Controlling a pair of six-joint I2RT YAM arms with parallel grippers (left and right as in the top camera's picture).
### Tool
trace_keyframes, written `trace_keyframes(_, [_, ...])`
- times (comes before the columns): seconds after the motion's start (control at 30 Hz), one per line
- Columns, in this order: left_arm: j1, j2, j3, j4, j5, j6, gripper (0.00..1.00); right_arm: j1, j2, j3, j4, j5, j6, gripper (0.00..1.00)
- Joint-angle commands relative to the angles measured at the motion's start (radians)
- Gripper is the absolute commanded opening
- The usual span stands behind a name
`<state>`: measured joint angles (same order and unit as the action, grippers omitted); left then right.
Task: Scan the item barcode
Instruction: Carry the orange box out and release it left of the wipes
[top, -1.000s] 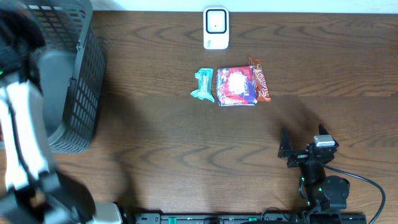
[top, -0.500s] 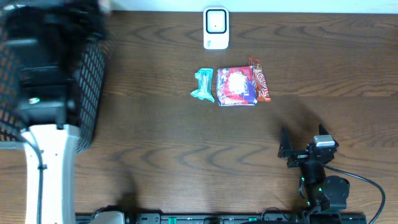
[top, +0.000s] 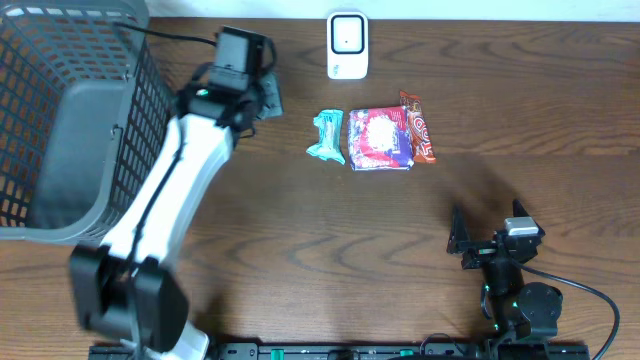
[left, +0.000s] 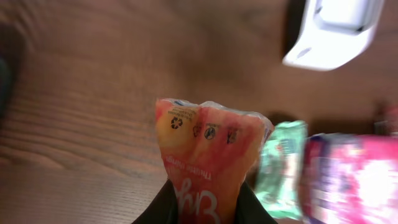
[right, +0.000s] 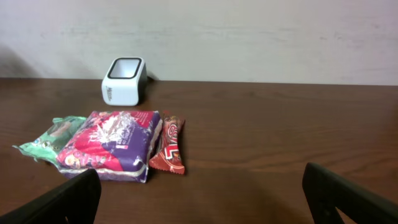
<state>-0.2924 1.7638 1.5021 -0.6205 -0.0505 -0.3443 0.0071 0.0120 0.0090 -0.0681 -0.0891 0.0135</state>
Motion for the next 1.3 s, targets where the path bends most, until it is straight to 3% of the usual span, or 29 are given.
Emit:
trace_keyframes(0.0, [-0.022, 0.101, 0.005, 0.009, -0.048, -0.013, 0.08, 0.007, -0.005, -0.003, -0.002, 0.005, -0.007, 0.99])
trace_keyframes(0.07, [-0.035, 0.159, 0.005, 0.013, -0.048, -0.013, 0.1, 0.007, -0.005, -0.003, -0.002, 0.005, -0.007, 0.99])
trace_keyframes(0.17, [-0.046, 0.22, 0.005, 0.023, -0.048, -0.013, 0.32, 0.007, -0.005, -0.003, -0.002, 0.005, -0.007, 0.99])
trace_keyframes(0.33, [-0.047, 0.232, 0.006, 0.03, -0.048, -0.013, 0.37, 0.007, -0.005, -0.003, -0.002, 0.005, -0.007, 0.99])
trace_keyframes(0.43, [-0.047, 0.206, 0.019, 0.03, -0.048, -0.012, 0.89, 0.007, -0.005, -0.003, -0.002, 0.005, -0.007, 0.99])
trace_keyframes(0.5, [-0.046, 0.173, 0.022, 0.03, -0.048, -0.013, 1.0, 0.007, -0.005, -0.003, -0.002, 0.005, -0.007, 0.99])
trace_keyframes(0.83, [-0.045, -0.006, 0.022, -0.071, -0.048, -0.013, 0.98, 0.007, -0.005, -0.003, -0.002, 0.005, -0.007, 0.99])
trace_keyframes(1.1, [-0.046, -0.01, 0.02, -0.207, -0.048, -0.013, 0.98, 0.007, -0.005, -0.003, -0.002, 0.005, -0.007, 0.99])
trace_keyframes(1.27, [-0.046, -0.01, 0.02, -0.214, -0.047, -0.013, 0.98, 0.007, -0.005, -0.003, -0.002, 0.005, -0.007, 0.99])
